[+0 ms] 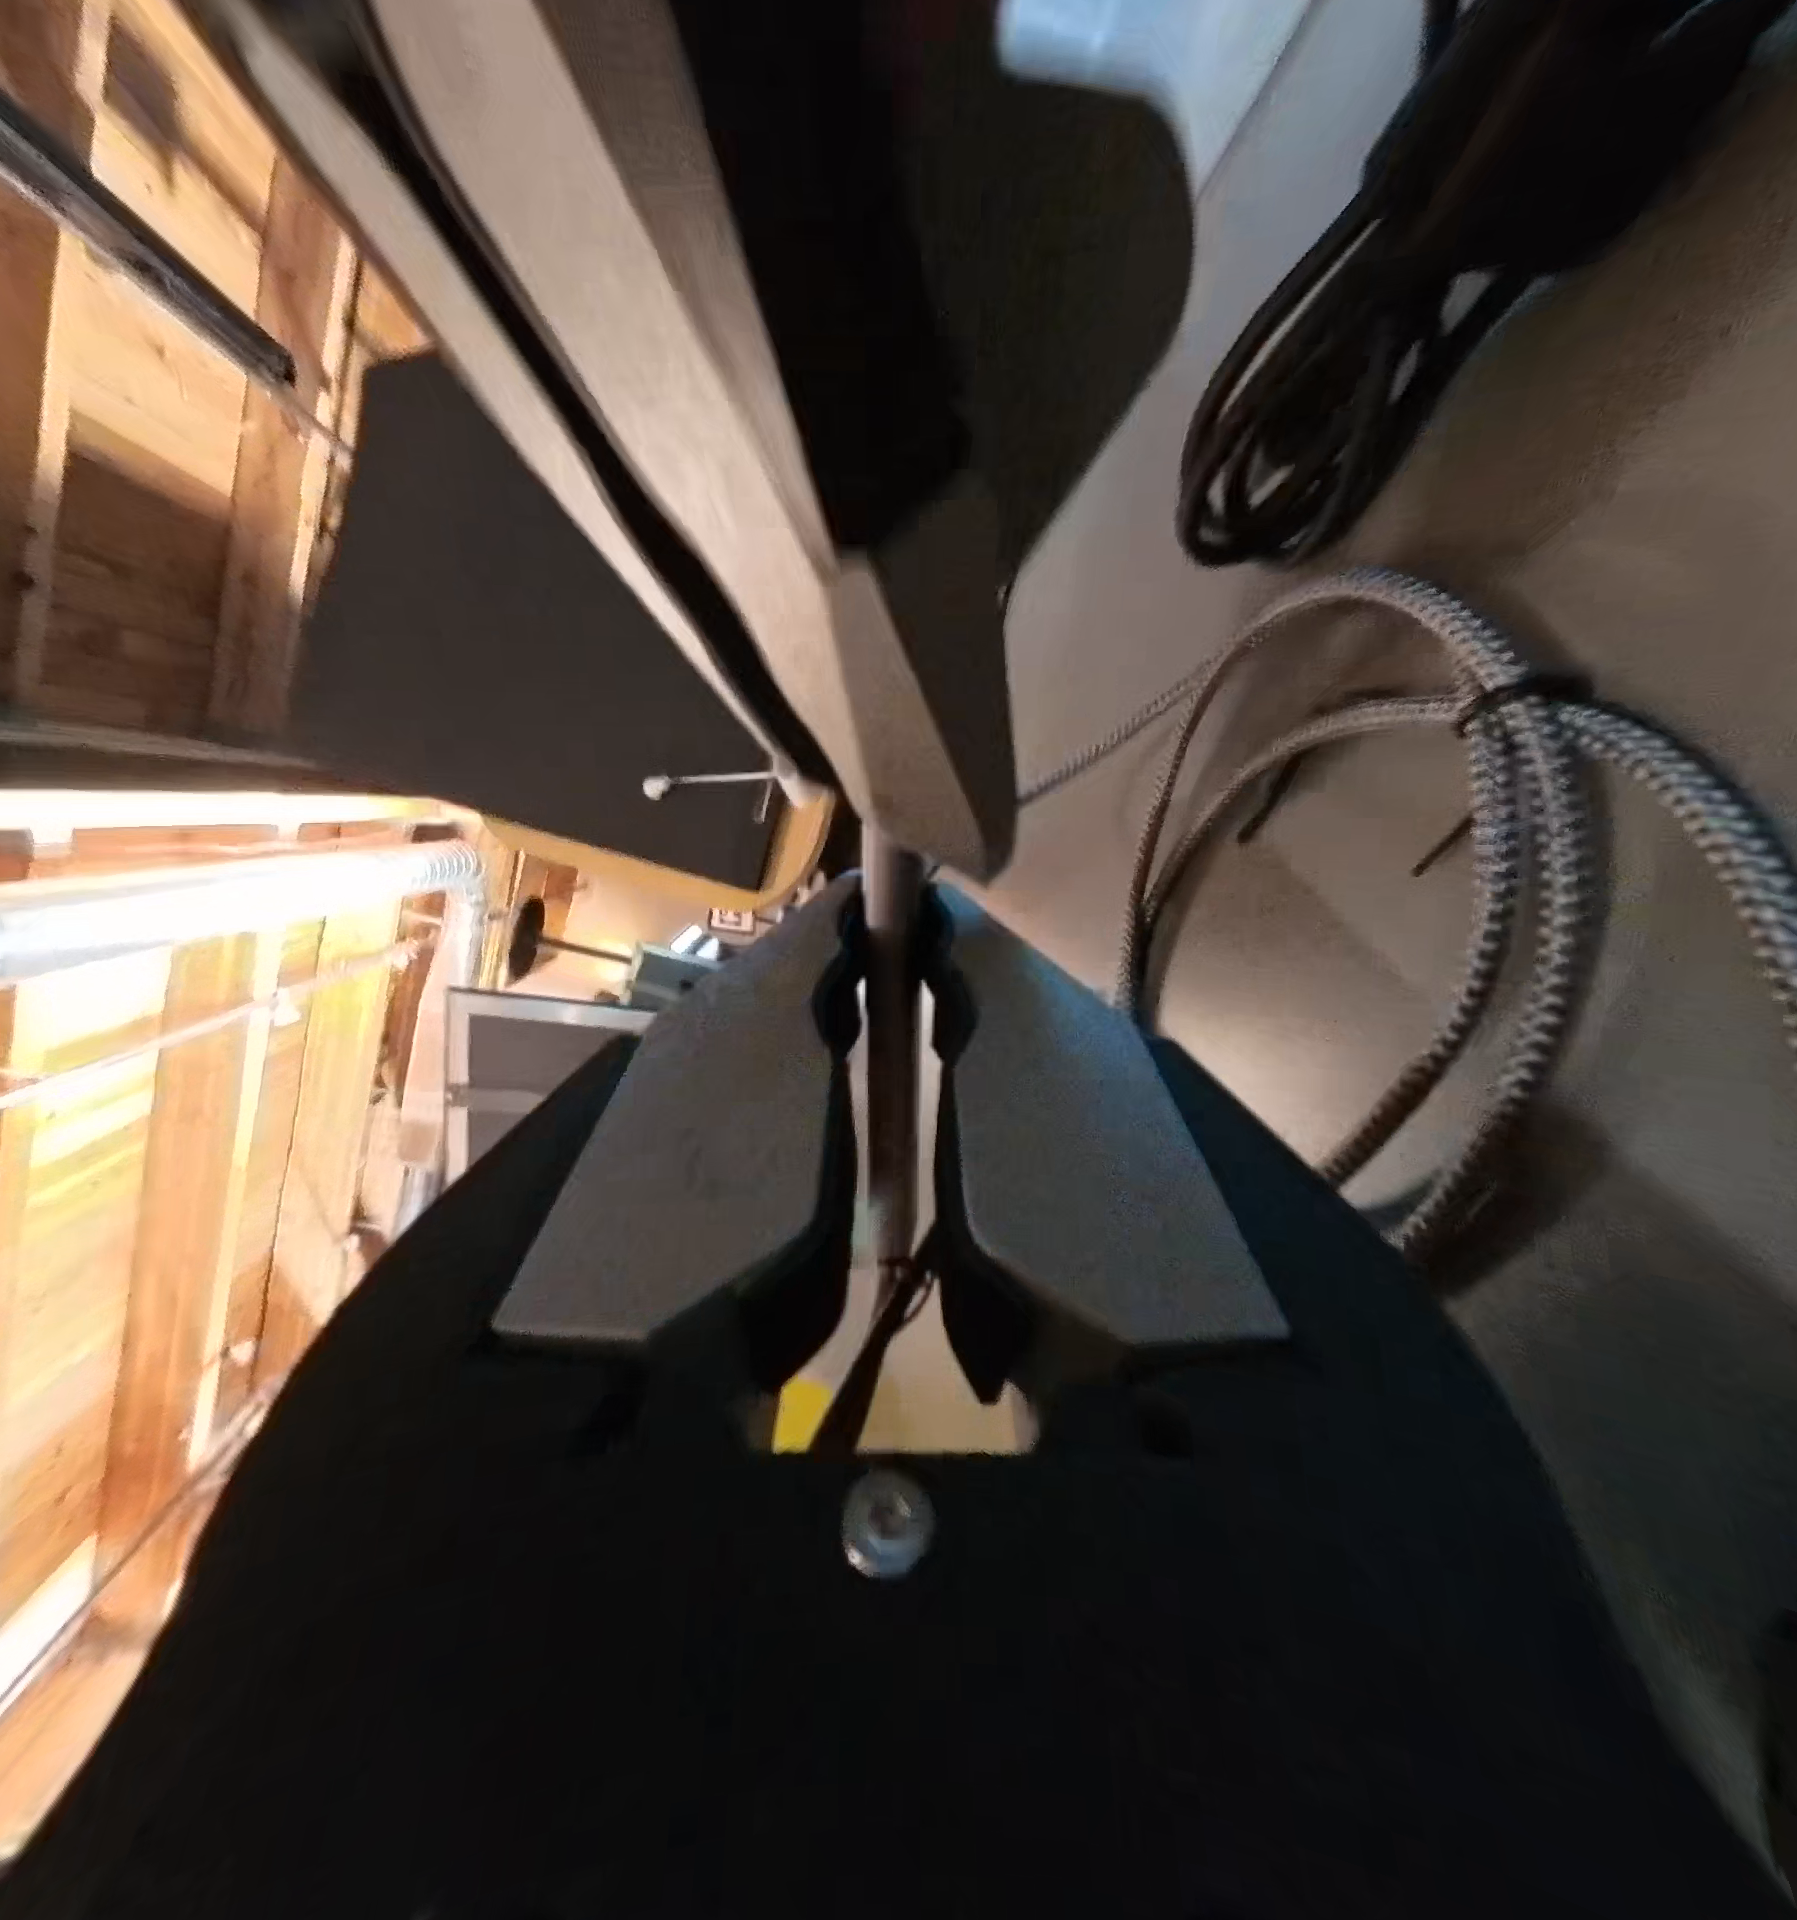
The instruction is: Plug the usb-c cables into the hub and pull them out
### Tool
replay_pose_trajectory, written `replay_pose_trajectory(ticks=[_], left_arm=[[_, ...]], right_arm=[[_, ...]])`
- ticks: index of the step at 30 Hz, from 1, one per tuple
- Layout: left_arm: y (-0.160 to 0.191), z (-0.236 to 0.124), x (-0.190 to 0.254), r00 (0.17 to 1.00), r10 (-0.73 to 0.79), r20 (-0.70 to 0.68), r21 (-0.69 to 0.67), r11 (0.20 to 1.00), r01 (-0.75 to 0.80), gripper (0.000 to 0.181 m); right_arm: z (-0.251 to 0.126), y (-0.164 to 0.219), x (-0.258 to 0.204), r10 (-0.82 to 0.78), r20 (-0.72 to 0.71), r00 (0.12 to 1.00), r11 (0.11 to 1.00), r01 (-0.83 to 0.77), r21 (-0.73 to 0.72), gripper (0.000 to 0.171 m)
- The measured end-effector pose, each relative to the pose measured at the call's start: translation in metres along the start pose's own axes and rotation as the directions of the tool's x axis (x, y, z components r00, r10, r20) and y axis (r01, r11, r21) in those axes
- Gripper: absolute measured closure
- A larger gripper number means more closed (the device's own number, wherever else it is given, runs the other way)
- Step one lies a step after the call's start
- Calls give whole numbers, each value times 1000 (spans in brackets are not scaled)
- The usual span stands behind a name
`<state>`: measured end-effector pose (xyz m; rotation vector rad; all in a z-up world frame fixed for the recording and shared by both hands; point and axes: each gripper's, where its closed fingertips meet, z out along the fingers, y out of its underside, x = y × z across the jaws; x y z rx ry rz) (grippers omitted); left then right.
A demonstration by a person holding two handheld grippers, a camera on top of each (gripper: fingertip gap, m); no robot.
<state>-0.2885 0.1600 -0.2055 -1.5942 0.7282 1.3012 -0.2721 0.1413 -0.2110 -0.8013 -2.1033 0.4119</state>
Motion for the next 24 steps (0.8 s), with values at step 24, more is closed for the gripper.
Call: replay_pose_trajectory(ticks=[24], left_arm=[[51,-13,-67,823,-536,188,41,841,539,181]], right_arm=[[-144,-17,206,83,-519,851,996,-56,67,165]])
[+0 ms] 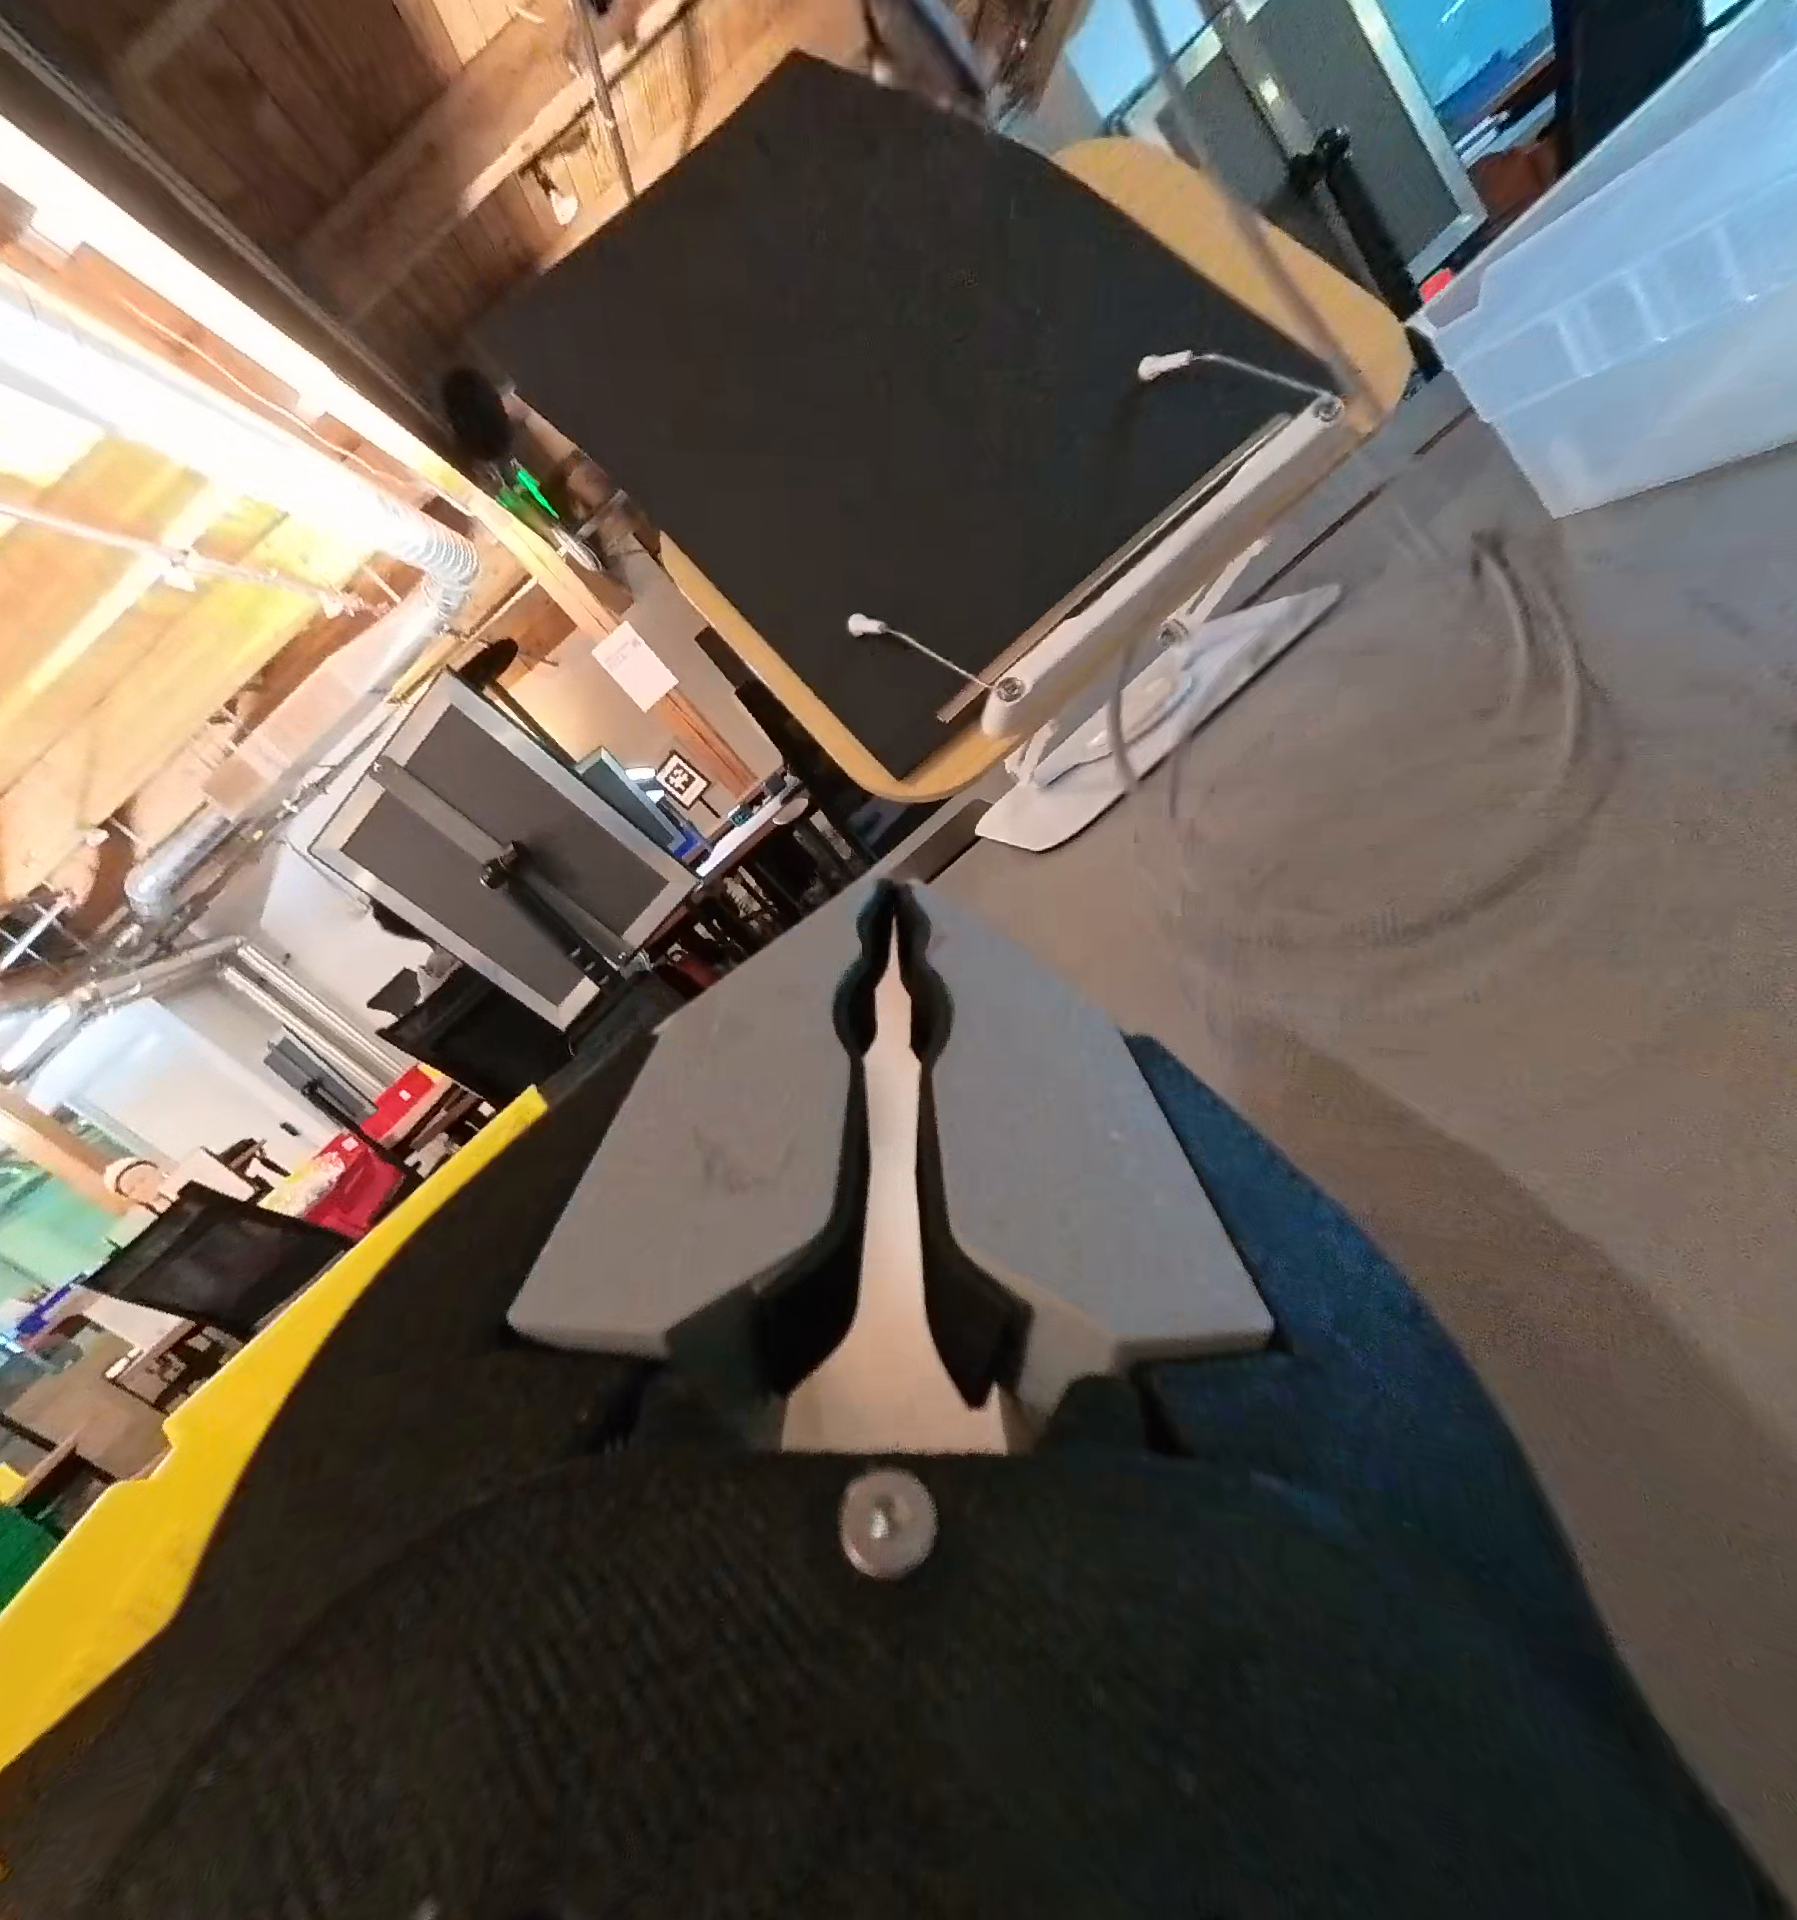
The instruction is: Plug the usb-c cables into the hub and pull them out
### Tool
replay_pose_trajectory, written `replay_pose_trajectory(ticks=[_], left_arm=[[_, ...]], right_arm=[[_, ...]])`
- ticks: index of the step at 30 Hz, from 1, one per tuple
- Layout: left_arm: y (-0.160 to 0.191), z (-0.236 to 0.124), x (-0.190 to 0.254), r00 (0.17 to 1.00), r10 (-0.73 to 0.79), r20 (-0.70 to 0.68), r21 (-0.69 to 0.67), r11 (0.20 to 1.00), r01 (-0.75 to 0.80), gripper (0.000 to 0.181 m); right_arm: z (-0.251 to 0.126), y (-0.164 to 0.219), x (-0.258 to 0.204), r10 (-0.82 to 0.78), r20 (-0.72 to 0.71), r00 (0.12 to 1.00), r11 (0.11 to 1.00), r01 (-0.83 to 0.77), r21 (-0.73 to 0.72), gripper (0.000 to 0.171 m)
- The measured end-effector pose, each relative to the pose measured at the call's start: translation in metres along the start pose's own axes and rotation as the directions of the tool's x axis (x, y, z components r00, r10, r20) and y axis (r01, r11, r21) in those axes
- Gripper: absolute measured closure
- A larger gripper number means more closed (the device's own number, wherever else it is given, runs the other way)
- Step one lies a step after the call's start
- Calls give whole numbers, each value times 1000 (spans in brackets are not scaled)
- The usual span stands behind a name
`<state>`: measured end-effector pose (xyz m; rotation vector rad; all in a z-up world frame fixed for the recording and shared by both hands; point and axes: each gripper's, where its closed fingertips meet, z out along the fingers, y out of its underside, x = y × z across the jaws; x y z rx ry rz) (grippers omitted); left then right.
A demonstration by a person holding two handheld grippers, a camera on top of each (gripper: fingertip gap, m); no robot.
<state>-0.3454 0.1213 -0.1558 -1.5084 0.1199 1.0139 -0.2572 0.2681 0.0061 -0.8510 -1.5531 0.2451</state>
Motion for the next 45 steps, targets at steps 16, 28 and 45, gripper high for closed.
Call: replay_pose_trajectory(ticks=[16,28,45], left_arm=[[8,2,6,999,16,-30,-38,999,-17,181],[10,2,20,994,74,-78,-50,996,-78,181],[14,4,25,991,82,-104,-67,994,-89,181]], right_arm=[[-54,6,267,-15,-299,954,986,-36,-165,165],[-17,105,230,-84,-34,996,969,74,-237,165],[38,299,17,50,626,778,835,312,-454,165]])
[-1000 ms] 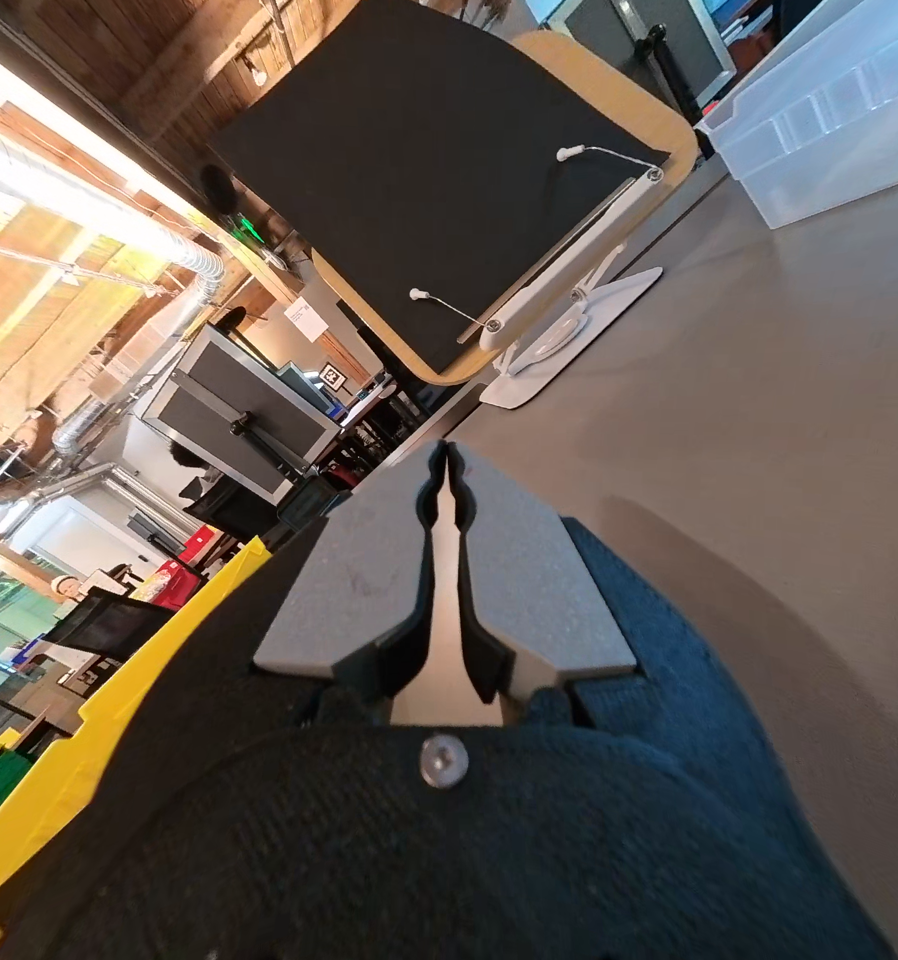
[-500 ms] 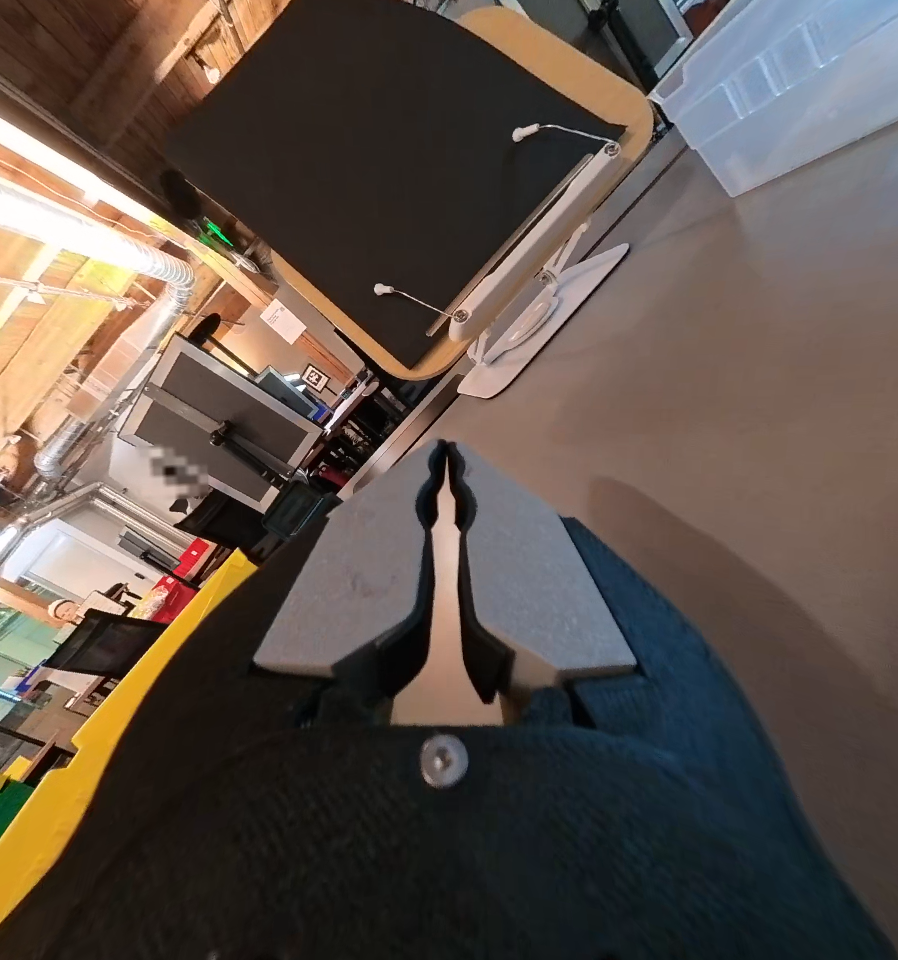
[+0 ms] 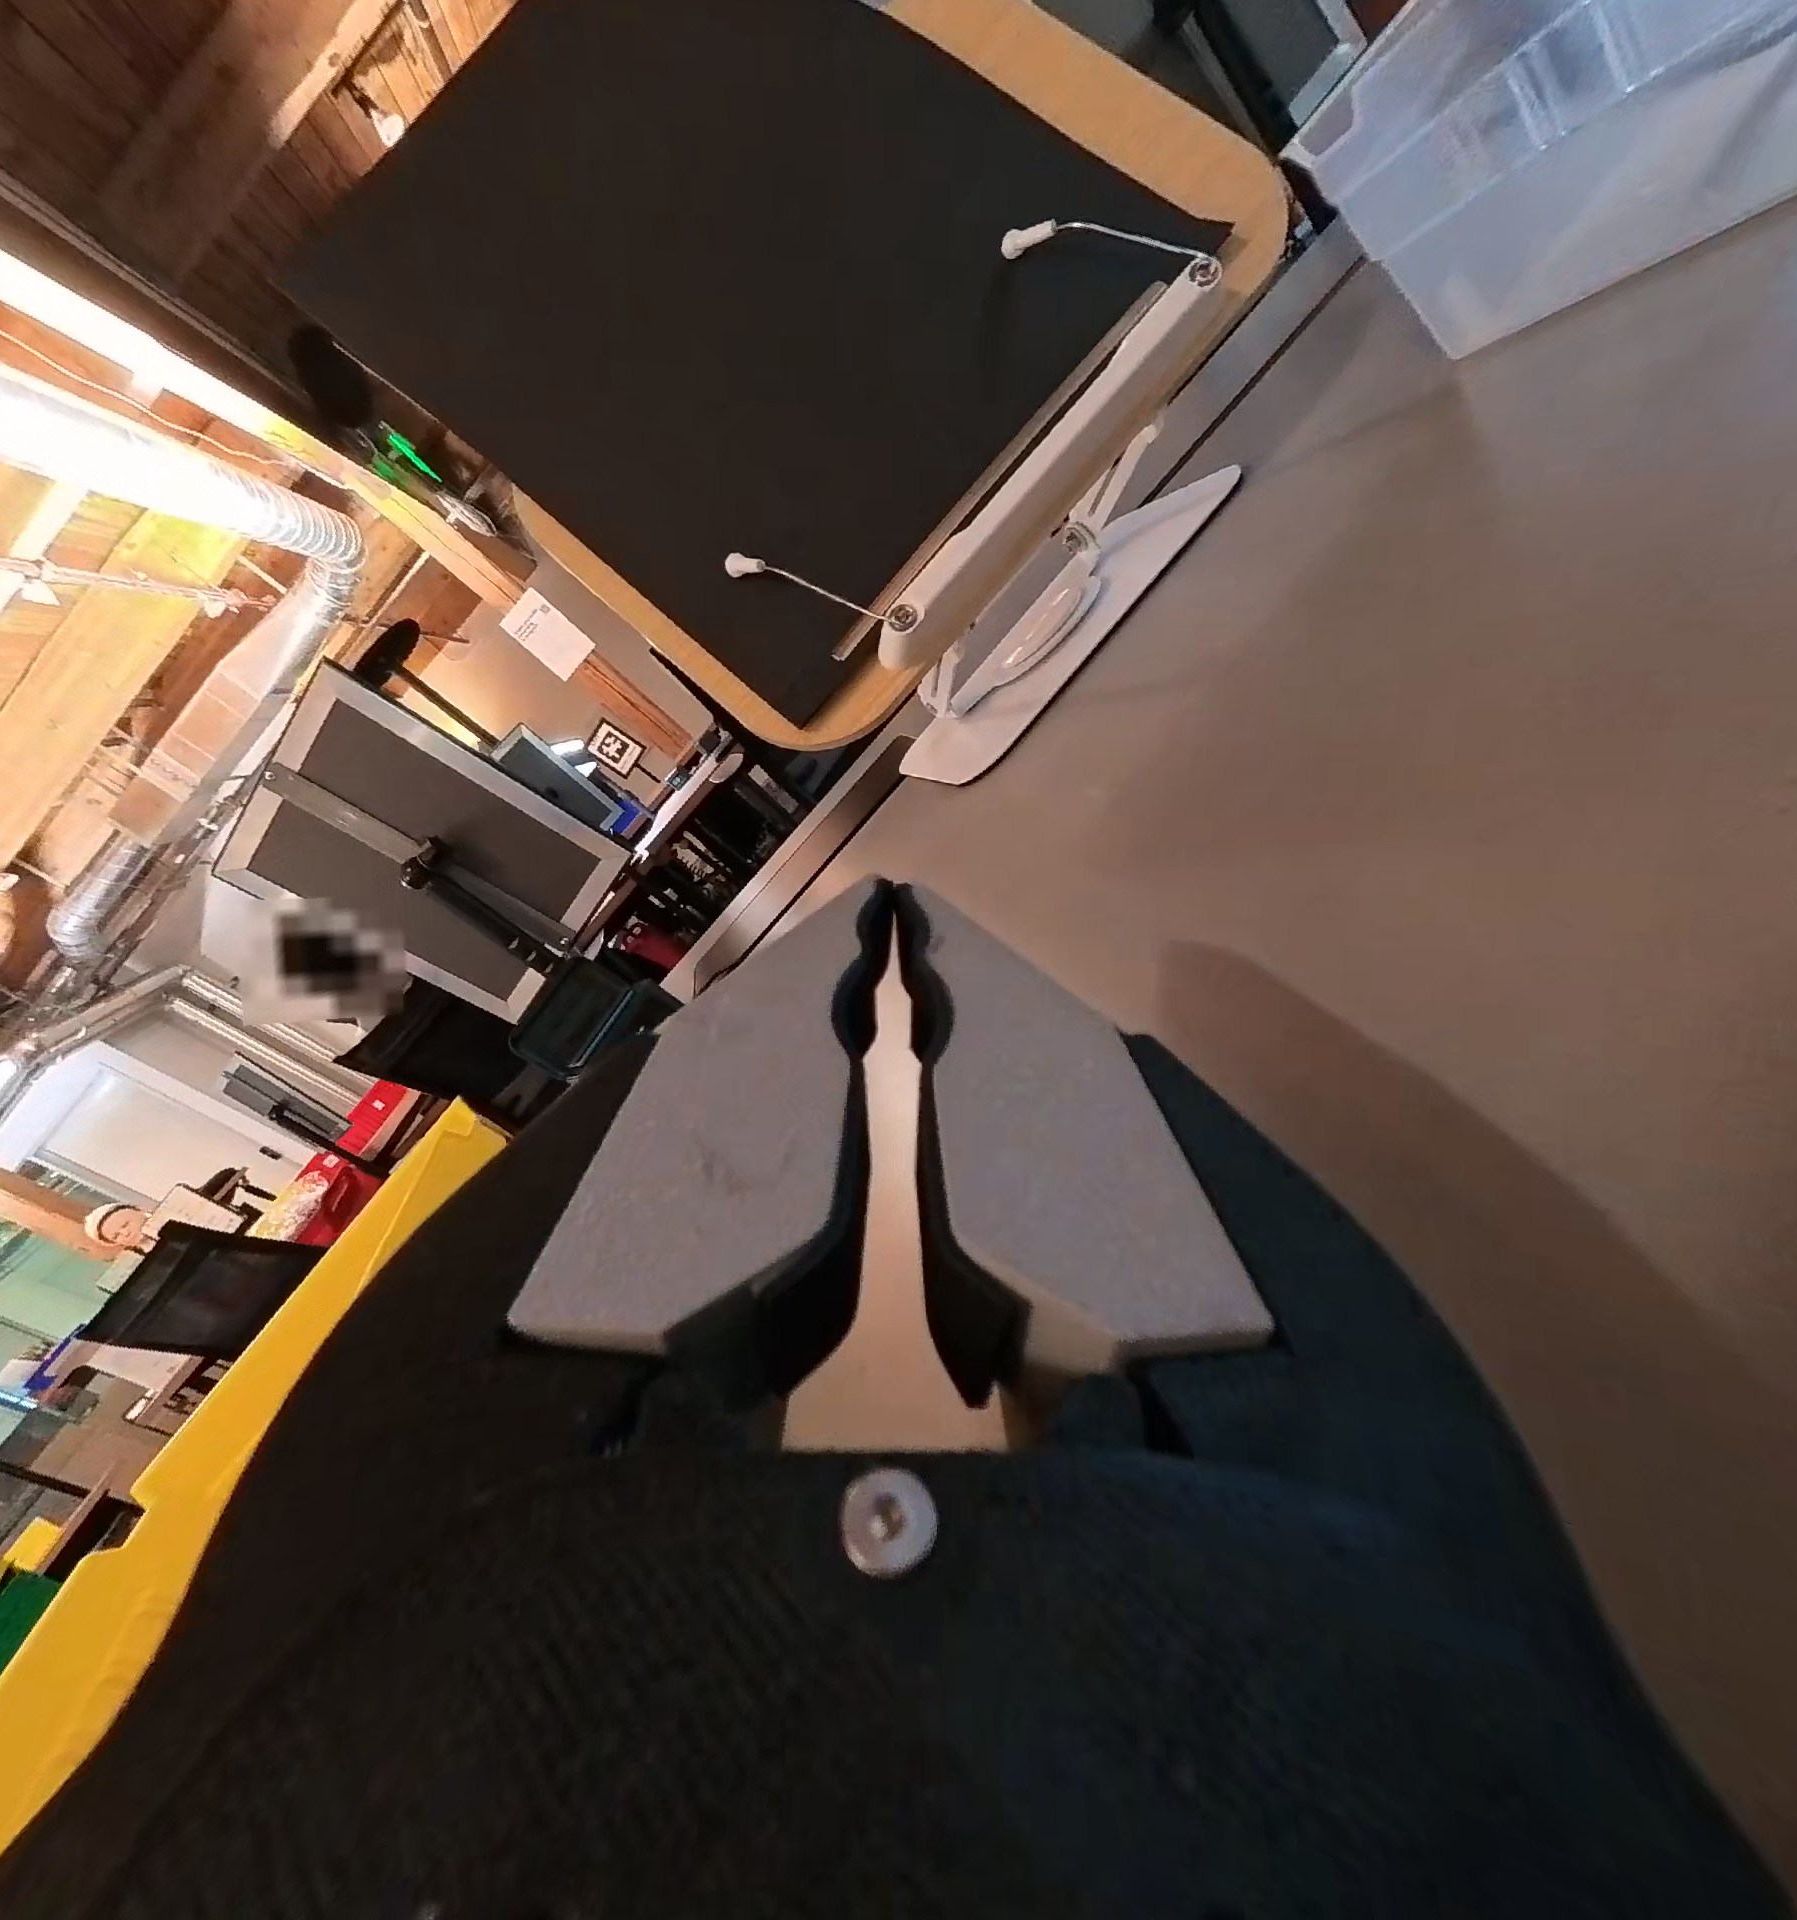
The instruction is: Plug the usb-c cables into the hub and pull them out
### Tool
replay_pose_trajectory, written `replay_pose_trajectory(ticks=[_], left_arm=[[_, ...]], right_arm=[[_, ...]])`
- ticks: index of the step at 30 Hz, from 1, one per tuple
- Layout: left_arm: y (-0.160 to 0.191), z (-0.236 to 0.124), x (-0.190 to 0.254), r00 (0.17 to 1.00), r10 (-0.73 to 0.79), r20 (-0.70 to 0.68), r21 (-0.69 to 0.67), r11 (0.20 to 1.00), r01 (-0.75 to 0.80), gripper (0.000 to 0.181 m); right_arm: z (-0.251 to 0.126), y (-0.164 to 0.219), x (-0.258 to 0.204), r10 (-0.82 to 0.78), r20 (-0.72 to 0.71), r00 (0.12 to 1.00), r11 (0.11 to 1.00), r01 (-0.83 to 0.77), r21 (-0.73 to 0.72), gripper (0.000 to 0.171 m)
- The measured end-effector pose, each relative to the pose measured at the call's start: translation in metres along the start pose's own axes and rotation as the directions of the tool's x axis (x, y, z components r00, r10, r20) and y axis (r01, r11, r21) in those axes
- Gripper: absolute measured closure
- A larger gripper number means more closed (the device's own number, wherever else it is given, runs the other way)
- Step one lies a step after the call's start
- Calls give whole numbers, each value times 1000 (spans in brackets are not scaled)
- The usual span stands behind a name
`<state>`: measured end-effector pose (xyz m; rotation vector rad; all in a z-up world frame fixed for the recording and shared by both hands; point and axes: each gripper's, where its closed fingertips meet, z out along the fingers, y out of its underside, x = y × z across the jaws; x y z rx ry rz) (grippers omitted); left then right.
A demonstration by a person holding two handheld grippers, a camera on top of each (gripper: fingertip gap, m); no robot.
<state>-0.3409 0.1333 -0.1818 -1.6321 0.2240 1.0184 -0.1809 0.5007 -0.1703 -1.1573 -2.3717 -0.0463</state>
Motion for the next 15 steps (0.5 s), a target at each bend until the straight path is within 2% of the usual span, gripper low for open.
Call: replay_pose_trajectory(ticks=[3,10,12,15], left_arm=[[0,1,2,1000,8,-5,-4,1000,-8,181],[1,1,2,1000,15,-3,-10,1000,-15,181],[2,1,2,1000,12,-5,-12,1000,-12,181],[2,1,1,1000,6,-6,-9,1000,-6,181]], right_arm=[[29,17,-9,-47,15,999,987,49,-155,165],[70,20,-19,-18,34,999,961,27,-277,164],[71,20,-16,-53,8,999,957,53,-286,163],[63,15,-11,-5,-17,1000,973,1,-229,163]])
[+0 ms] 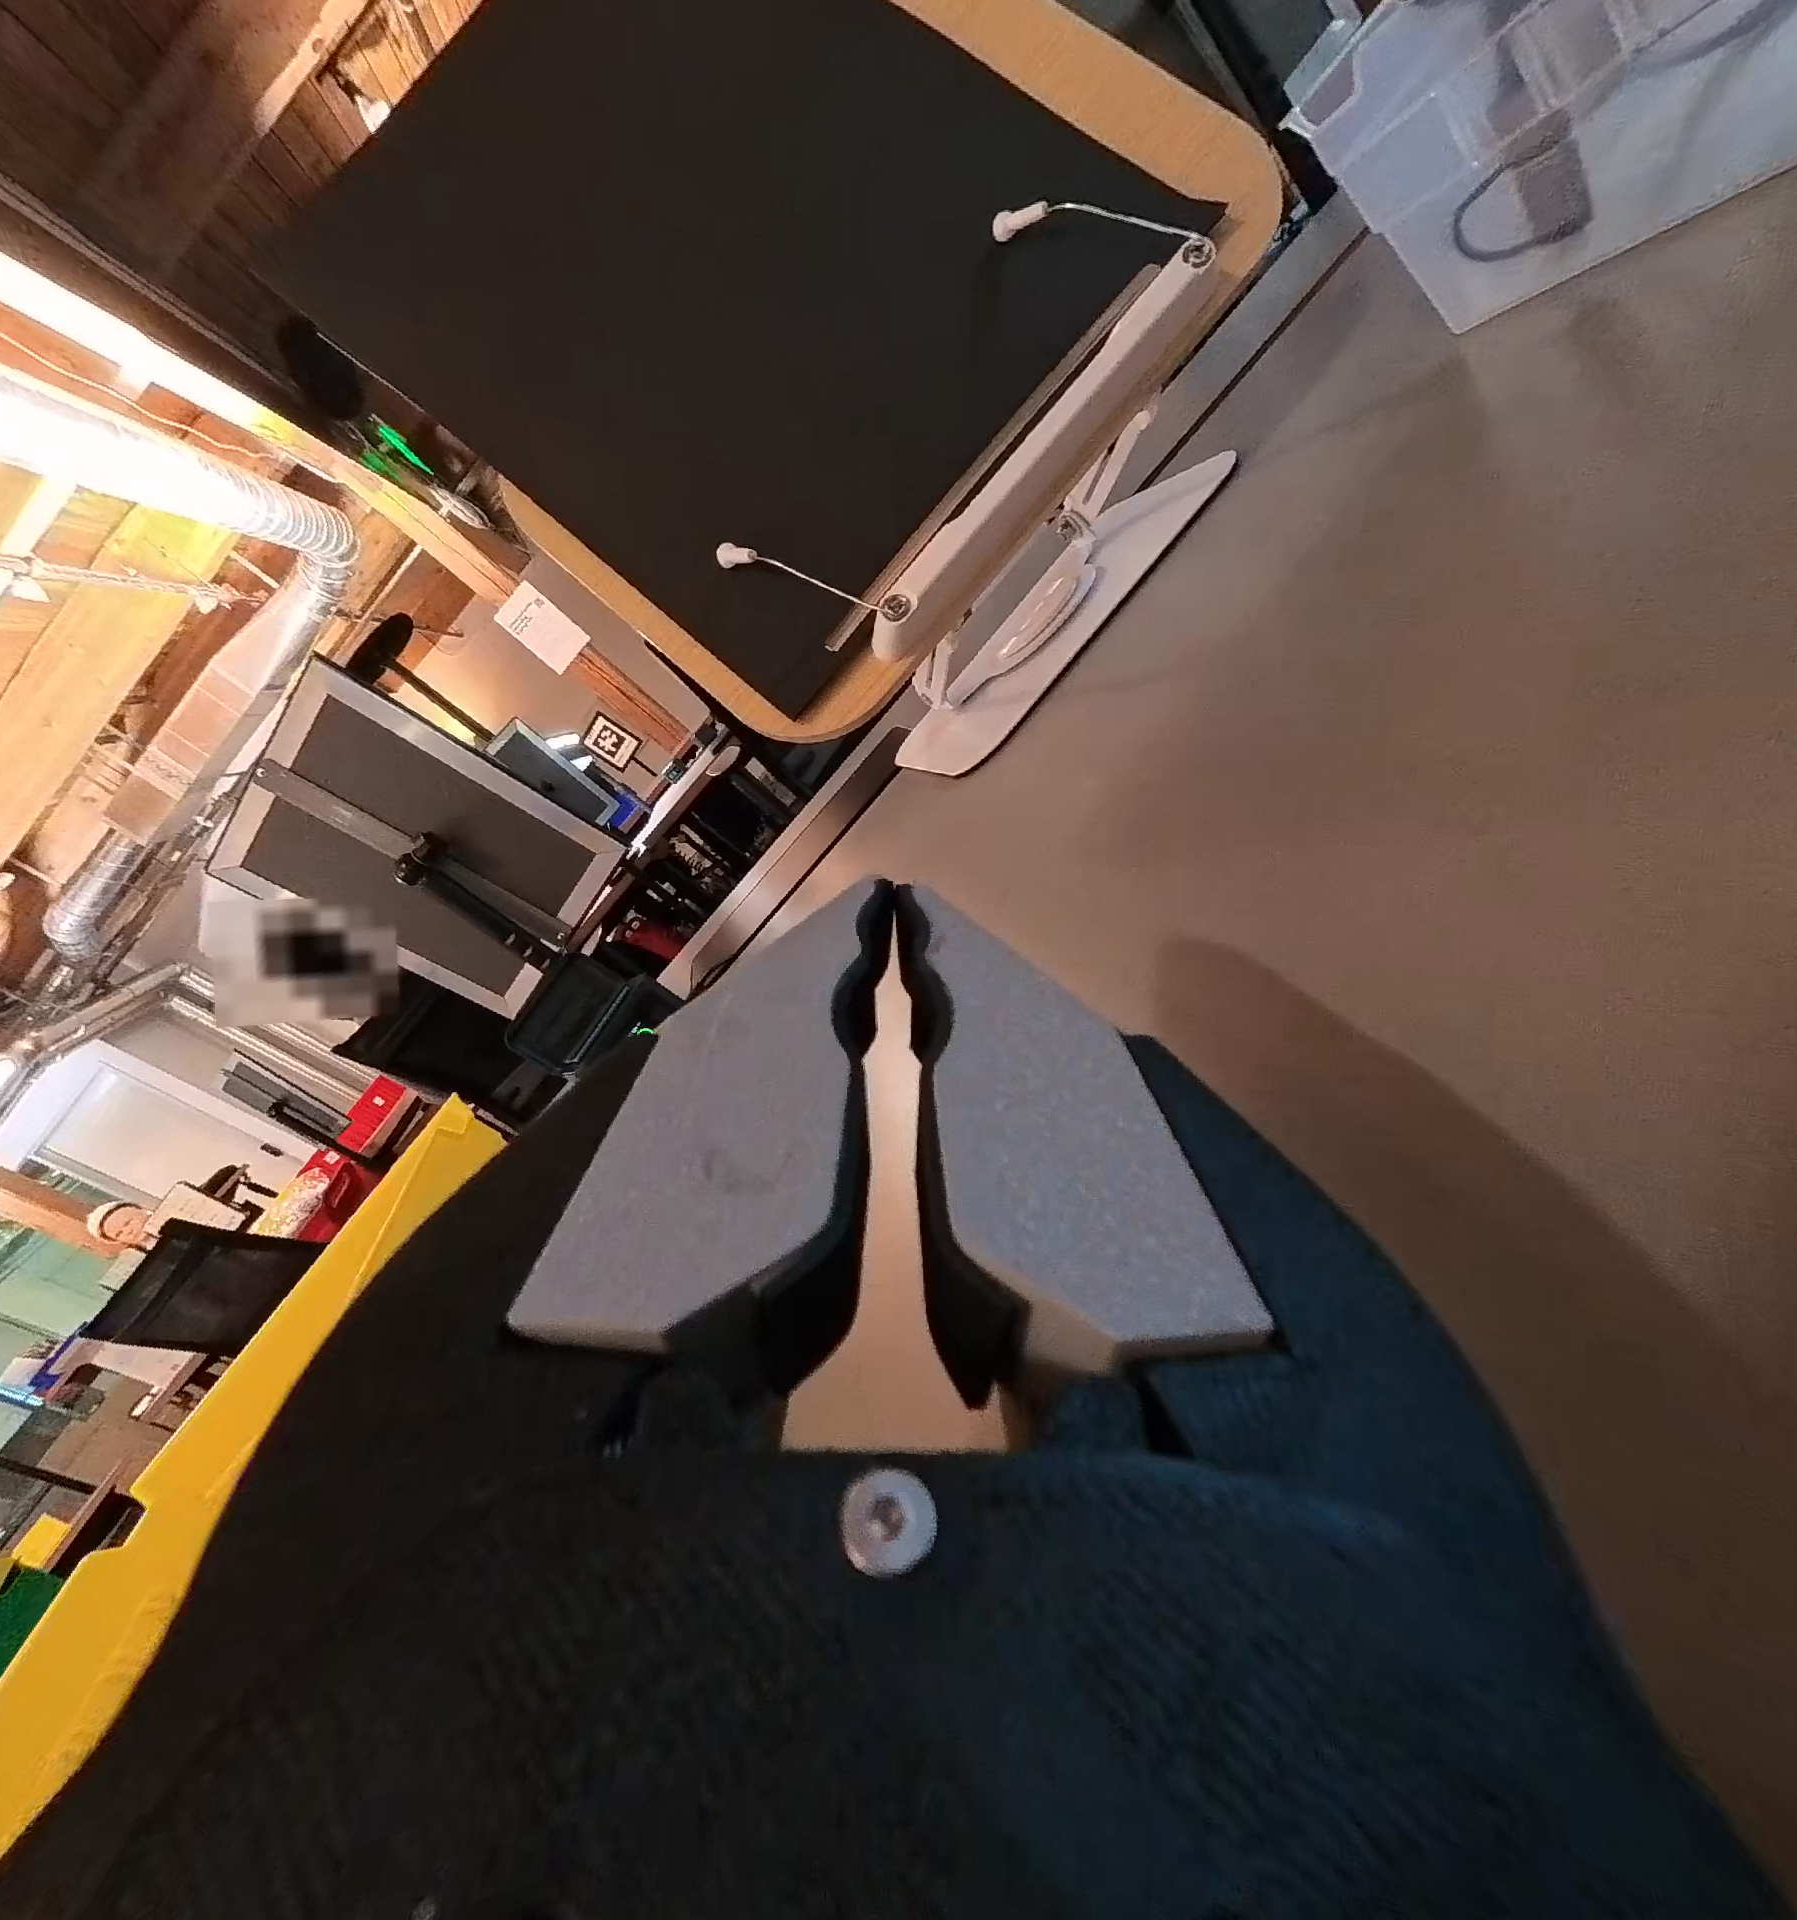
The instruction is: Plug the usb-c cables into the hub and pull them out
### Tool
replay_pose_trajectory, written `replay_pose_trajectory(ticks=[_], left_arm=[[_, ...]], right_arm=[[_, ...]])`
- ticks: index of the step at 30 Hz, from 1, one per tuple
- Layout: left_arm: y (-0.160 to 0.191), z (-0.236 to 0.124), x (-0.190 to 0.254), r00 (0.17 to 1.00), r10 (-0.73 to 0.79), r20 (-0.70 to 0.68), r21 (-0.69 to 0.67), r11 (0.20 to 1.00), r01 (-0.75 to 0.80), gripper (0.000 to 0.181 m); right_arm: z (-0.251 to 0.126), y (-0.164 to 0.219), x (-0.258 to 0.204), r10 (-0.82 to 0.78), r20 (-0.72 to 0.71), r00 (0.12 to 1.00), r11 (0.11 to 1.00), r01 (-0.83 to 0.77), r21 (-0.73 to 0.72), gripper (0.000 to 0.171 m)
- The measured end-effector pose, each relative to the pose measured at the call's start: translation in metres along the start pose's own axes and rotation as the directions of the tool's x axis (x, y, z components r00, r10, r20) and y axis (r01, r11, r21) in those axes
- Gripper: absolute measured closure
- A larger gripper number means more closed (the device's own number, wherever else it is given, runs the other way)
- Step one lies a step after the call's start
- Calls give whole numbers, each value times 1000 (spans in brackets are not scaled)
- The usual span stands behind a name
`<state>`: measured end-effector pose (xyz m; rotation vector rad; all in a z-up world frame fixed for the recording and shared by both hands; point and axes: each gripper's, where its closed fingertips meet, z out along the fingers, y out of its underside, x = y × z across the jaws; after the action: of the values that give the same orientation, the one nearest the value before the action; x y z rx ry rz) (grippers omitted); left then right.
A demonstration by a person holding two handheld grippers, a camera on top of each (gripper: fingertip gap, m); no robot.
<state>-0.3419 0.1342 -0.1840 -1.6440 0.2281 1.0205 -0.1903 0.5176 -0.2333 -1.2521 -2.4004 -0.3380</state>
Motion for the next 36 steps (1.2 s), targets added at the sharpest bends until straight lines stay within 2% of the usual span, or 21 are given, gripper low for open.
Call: replay_pose_trajectory(ticks=[5,15,22,27,36], left_arm=[[0,1,1,1000,4,-6,2,1000,-4,181],[1,0,1,1000,8,-1,-4,1000,-8,181],[1,1,1,1000,11,-2,-5,1000,-11,181],[1,1,1,1000,11,-2,-6,1000,-11,181],[1,1,2,1000,21,-4,-8,1000,-21,181]], right_arm=[[-23,-4,11,66,-29,997,994,-63,94,160],[-34,-3,12,103,-27,994,984,-98,146,160],[-41,-4,16,69,-64,996,986,-58,155,163],[-77,-12,31,143,-79,987,947,-113,299,164],[-150,3,61,286,-139,948,851,-185,491,165]])
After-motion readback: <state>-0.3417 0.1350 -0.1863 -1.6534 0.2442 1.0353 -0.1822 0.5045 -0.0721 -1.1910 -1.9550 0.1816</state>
